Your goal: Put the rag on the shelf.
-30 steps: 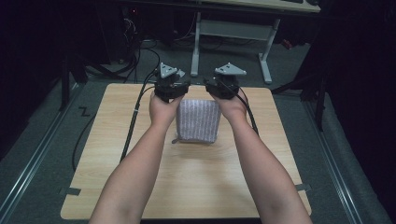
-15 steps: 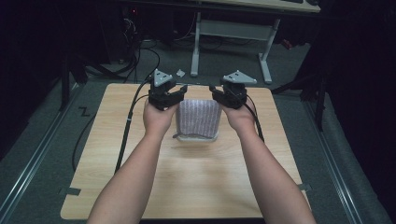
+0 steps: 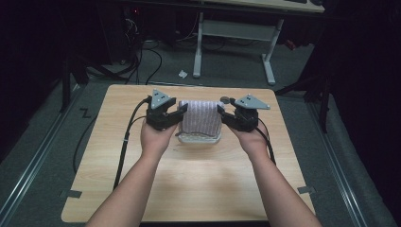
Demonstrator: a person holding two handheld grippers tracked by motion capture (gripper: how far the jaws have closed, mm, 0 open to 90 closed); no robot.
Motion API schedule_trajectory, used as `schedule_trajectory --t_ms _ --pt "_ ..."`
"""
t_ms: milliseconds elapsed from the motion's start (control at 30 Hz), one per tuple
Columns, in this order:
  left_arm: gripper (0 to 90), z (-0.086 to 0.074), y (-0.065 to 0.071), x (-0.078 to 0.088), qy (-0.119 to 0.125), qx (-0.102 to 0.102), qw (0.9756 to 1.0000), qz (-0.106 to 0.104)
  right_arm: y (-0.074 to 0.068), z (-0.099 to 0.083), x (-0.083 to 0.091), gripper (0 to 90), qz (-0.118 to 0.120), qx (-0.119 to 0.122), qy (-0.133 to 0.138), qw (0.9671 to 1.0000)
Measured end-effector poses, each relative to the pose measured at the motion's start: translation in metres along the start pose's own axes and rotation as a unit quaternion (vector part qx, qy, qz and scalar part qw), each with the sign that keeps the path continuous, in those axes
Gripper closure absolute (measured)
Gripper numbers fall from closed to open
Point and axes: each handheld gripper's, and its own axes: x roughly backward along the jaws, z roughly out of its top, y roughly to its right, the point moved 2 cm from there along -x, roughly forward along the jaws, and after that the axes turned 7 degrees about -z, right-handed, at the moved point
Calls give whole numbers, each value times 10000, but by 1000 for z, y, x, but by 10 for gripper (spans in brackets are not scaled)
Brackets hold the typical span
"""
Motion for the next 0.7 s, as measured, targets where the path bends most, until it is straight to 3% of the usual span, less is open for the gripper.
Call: schedule_trajectory --t_ms 167,333,567,700 --pt "478 -22 8 15 73 -32 9999 -144 1 -20 12 418 -24 67 37 10000" --pt "474 -52 14 21 -152 -30 9995 -290 -3 -42 21 410 49 101 -40 9999" --pt "469 -90 18 20 -610 21 9973 -403 -7 -77 27 396 172 177 -333 9991" --pt "462 -115 21 19 -975 18 9940 -497 -8 -98 29 385 278 100 -532 9981"
